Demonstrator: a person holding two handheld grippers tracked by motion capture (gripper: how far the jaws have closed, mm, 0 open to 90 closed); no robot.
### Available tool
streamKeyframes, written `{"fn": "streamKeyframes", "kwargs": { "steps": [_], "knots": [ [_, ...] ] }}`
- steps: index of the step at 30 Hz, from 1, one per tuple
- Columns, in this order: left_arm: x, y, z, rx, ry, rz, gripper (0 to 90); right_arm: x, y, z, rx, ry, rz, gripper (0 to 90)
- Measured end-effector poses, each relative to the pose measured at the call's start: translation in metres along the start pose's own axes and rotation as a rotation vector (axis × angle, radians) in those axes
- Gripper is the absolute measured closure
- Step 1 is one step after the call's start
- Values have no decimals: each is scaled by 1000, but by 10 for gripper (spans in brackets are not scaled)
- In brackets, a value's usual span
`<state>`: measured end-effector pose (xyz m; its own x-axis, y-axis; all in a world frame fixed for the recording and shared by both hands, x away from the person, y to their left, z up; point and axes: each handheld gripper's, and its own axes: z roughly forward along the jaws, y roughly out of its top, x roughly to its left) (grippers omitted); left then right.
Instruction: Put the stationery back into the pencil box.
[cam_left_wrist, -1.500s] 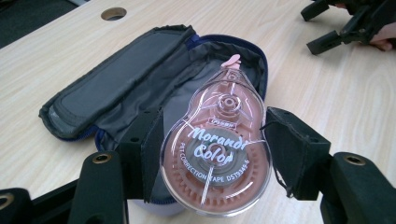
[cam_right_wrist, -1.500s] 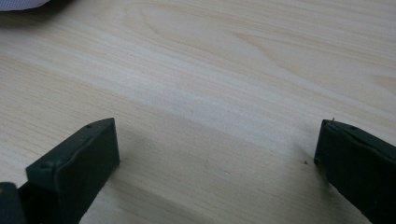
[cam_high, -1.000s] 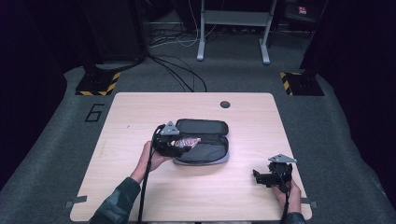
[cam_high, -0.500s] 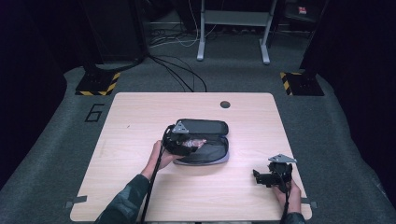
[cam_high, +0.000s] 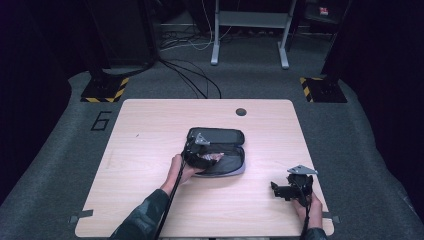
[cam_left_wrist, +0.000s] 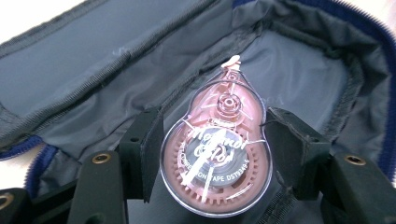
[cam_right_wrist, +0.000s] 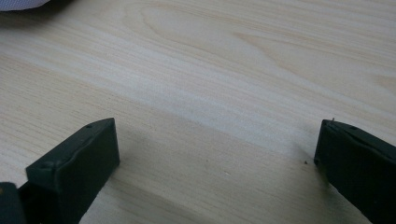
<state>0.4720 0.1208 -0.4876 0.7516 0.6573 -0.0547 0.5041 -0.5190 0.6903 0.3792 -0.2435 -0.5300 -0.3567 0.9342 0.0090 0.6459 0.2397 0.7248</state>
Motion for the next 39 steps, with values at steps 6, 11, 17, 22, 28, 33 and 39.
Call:
{"fn": "streamKeyframes", "kwargs": {
  "steps": [6, 11, 17, 22, 28, 33, 39],
  "knots": [
    [-3, 0, 7, 28, 30, -12, 391, 0, 0, 0, 1, 0, -1, 0],
    [-2, 0, 7, 28, 25, -17, 334, 0, 0, 0, 0, 0, 0, 0],
    [1, 1, -11, 1, 20, -32, 187, 0, 0, 0, 1, 0, 0, 0],
    [1, 0, -37, -49, 13, -27, 141, 0, 0, 0, 1, 0, 0, 0],
    [-4, -4, -69, -79, 15, -7, 98, 0, 0, 0, 0, -1, 1, 0],
    [-9, -18, -95, -99, 40, 14, 93, 0, 0, 0, -1, 0, 0, 0],
    [-10, -39, -123, -106, 87, 32, 91, 0, 0, 0, 0, 0, 0, 0]
  ]
}}
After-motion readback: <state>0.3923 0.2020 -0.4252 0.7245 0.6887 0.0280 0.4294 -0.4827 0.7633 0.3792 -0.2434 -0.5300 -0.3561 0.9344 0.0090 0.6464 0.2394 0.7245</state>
